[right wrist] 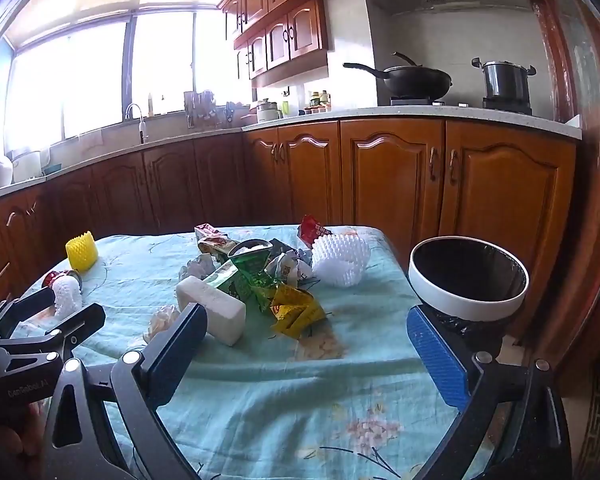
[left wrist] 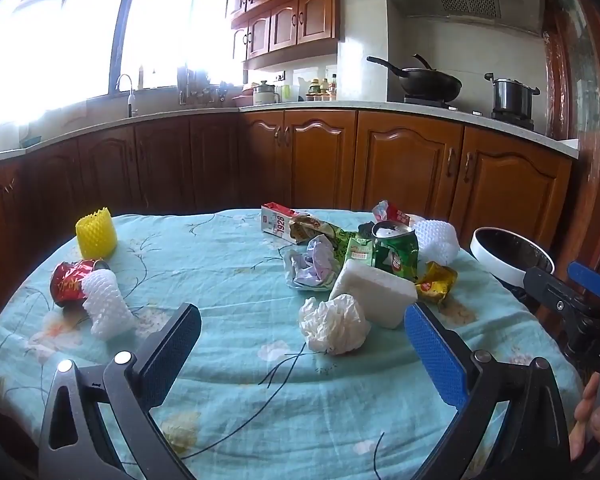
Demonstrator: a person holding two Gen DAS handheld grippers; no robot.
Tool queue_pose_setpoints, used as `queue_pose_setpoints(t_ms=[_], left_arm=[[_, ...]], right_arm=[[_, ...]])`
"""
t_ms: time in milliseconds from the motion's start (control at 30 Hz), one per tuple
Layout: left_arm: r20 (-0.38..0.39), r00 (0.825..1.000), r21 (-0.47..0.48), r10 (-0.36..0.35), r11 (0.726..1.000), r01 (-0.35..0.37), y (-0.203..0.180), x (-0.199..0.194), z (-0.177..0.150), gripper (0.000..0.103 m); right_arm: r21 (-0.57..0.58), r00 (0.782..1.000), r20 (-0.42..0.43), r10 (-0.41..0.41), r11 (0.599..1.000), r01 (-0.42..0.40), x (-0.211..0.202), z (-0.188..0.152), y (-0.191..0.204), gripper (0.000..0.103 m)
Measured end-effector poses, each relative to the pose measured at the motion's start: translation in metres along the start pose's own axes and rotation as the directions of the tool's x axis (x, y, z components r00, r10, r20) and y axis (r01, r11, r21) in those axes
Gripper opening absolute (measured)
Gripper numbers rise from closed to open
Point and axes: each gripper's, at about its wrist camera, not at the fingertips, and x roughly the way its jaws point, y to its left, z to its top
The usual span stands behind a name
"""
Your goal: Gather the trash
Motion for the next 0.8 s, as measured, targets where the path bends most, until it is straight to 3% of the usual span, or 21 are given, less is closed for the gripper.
queue_pose_setpoints(t_ms=[800], left_arm=[[-0.006, 1.0, -0.004, 0.005, 1.0, -0.005, 0.003, 0.011, -0.001, 0.102]], right_arm=[[-0.006, 0.999, -0.02, 0.025, 1.0, -0.026, 0.008, -0.004, 0.003, 0.101]])
